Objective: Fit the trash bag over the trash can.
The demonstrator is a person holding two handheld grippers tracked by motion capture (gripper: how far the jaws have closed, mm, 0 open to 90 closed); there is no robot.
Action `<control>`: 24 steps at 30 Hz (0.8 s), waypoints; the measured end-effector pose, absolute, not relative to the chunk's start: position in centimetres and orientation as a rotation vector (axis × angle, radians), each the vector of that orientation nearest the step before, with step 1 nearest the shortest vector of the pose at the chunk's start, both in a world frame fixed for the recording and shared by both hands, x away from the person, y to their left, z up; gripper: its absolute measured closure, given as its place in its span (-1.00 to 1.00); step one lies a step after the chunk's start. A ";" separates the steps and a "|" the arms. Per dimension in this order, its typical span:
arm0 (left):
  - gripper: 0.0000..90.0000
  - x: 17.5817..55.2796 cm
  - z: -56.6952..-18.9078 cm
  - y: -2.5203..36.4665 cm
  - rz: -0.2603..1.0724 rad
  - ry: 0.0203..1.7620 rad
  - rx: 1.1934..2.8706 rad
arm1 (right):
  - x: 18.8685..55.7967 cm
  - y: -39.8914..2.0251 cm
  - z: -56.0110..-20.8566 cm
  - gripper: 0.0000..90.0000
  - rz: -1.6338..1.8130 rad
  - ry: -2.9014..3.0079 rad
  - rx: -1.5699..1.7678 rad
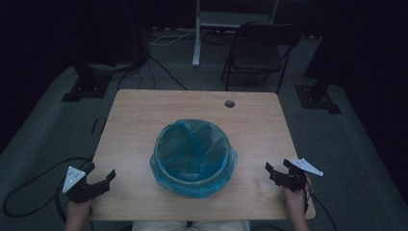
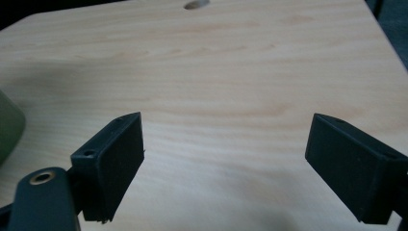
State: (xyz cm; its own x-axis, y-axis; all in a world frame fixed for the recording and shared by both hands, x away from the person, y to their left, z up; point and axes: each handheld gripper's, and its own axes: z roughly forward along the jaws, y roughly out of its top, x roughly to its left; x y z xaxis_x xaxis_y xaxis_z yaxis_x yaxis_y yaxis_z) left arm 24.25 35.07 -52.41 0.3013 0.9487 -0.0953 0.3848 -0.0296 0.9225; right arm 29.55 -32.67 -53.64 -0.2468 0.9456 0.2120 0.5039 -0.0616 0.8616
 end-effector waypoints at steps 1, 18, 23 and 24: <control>-0.77 24.0 -52.5 35.2 0.732 1.250 1.600 | 29.2 -32.9 -53.8 -0.71 1.253 1.754 1.551; -0.77 21.6 -54.1 37.2 0.714 1.341 1.624 | 24.2 -37.1 -54.6 -0.70 1.109 1.665 1.630; -0.77 21.0 -54.4 37.5 0.715 1.349 1.616 | 23.0 -38.6 -55.0 -0.70 1.091 1.598 1.679; -0.77 20.9 -54.4 37.5 0.716 1.349 1.613 | 22.7 -39.1 -55.1 -0.70 1.104 1.564 1.694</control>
State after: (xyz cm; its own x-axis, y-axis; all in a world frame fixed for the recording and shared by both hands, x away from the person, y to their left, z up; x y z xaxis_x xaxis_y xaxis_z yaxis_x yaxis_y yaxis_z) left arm 20.94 37.47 -54.38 0.2411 0.9645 -0.1076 0.4515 -0.0133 0.8922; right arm 22.71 -39.06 -55.13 -0.0282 0.9820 0.1868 0.5047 -0.1474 0.8506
